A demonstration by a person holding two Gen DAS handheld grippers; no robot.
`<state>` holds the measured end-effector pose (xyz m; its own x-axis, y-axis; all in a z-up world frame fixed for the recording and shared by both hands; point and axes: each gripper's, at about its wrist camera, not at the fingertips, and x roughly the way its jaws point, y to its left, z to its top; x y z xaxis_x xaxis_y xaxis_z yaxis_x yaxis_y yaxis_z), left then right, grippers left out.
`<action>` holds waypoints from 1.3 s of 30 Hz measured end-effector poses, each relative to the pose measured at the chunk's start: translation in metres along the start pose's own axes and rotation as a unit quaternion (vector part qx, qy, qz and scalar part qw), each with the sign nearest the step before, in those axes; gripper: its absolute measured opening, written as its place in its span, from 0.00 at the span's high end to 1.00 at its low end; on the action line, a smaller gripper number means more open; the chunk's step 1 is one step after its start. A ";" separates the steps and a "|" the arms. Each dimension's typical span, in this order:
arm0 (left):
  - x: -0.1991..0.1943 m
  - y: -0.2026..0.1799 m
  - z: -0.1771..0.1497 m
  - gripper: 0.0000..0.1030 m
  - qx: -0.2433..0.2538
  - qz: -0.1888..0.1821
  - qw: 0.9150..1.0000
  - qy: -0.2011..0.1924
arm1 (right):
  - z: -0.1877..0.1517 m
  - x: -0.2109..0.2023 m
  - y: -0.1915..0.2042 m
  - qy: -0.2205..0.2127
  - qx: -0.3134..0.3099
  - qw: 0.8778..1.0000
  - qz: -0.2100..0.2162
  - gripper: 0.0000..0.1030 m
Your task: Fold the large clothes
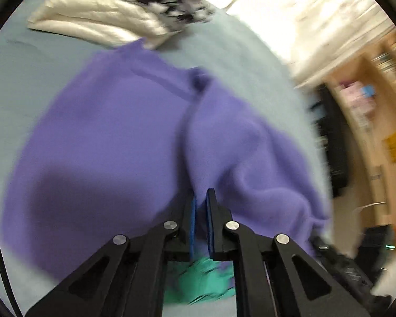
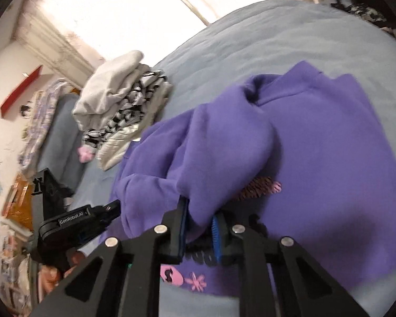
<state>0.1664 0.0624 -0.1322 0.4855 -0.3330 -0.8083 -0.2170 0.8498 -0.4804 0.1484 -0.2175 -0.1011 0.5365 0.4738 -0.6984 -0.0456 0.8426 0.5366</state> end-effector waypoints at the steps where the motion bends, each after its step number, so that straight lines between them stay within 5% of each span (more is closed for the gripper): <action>1: 0.002 0.002 -0.004 0.95 0.000 0.019 1.000 0.015 | -0.004 0.001 -0.003 0.008 0.005 1.000 -0.020 0.86; 4: 0.013 0.008 -0.018 0.94 0.004 0.052 0.998 0.041 | -0.026 0.021 -0.022 0.054 0.045 0.996 -0.057 0.86; 8: 0.012 -0.002 -0.028 0.94 0.028 0.072 0.997 0.026 | -0.038 0.020 -0.033 0.043 0.069 0.996 -0.042 0.85; 12: 0.005 -0.009 -0.031 0.91 0.046 0.071 0.996 0.019 | -0.033 0.009 -0.029 0.041 0.062 0.996 -0.040 0.75; 18: -0.022 -0.007 -0.039 0.80 0.041 0.077 0.996 -0.006 | -0.028 -0.022 -0.012 -0.001 0.011 0.997 -0.079 0.73; 26: -0.052 -0.057 -0.045 0.80 0.166 0.044 0.983 -0.068 | -0.029 -0.033 0.034 -0.048 -0.124 0.986 -0.099 0.74; 31: -0.031 -0.091 -0.041 0.80 0.226 0.032 0.970 -0.083 | -0.019 -0.011 0.052 -0.047 -0.167 0.981 -0.088 0.81; 34: -0.007 -0.098 -0.035 0.80 0.240 0.057 0.966 -0.082 | -0.011 0.010 0.054 -0.036 -0.190 0.976 -0.104 0.81; 39: 0.032 -0.081 -0.034 0.78 0.221 0.086 0.970 -0.045 | -0.014 0.054 0.037 0.011 -0.199 0.970 -0.136 0.84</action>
<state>0.1709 -0.0309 -0.1300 0.5508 -0.1502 -0.8210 0.0738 0.9886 -0.1313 0.1641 -0.1570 -0.1259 0.5562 0.2213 -0.8010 -0.2292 0.9674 0.1081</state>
